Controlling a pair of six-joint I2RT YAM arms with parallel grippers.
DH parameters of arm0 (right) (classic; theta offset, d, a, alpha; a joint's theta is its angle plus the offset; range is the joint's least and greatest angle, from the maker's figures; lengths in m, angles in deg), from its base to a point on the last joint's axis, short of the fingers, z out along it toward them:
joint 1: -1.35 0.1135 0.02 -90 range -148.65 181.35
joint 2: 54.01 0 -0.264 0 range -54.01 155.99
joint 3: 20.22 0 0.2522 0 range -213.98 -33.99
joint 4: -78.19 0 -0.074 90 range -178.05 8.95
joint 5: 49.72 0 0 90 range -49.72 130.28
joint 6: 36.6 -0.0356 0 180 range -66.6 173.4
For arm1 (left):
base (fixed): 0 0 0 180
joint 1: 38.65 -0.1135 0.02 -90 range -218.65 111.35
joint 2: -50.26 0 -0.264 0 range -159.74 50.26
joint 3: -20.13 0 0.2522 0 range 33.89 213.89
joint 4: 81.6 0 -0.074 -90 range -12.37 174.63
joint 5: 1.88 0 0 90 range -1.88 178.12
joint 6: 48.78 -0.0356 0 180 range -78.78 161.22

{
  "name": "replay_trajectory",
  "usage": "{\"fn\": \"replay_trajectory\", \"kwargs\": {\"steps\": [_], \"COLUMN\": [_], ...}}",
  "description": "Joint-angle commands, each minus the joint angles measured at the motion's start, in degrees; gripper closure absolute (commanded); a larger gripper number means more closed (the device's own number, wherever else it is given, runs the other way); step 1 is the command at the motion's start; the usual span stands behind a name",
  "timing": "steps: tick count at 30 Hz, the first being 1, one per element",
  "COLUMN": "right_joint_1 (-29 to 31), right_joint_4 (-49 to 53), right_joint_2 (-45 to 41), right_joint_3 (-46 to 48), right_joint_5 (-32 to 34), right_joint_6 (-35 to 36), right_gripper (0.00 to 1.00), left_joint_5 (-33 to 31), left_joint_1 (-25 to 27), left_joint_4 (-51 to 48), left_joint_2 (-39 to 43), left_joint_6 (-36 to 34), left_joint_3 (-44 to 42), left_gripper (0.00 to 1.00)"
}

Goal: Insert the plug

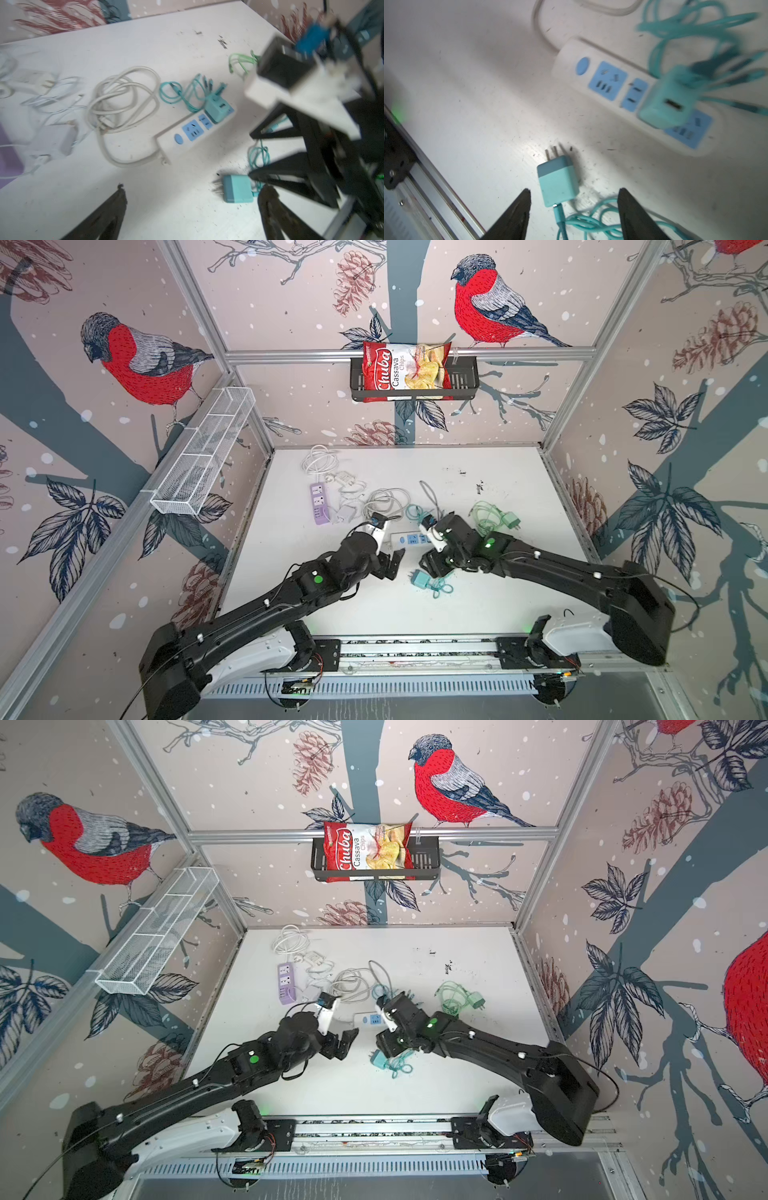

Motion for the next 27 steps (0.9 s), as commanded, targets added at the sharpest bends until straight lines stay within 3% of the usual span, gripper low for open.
{"fn": "replay_trajectory", "kwargs": {"steps": [1,8,11,18,27], "right_joint_1": [-5.45,-15.98,-18.35,-21.51,-23.64], "right_joint_4": [-1.23,-2.71,-3.30,-6.59,-6.49], "right_joint_2": [-5.58,-16.08,-18.60,-23.62,-28.36], "right_joint_3": [2.57,8.41,10.17,14.81,17.62], "right_joint_5": [-2.81,-10.06,-12.14,-18.09,-21.08], "right_joint_6": [-7.43,-11.51,-11.14,-12.78,-12.56], "right_gripper": [0.31,0.29,0.28,0.28,0.28], "left_joint_5": [-1.41,3.26,9.83,12.06,7.62], "left_joint_1": [5.12,7.25,7.88,8.97,8.99], "left_joint_4": [-0.75,0.42,2.32,3.25,-1.50], "left_joint_2": [-4.38,-12.98,-15.17,-23.59,-33.76], "left_joint_6": [-4.43,-9.83,-16.53,-27.85,-34.08], "left_joint_3": [1.49,2.30,2.13,4.42,9.93], "left_gripper": [0.03,0.03,0.03,0.03,0.04]}}
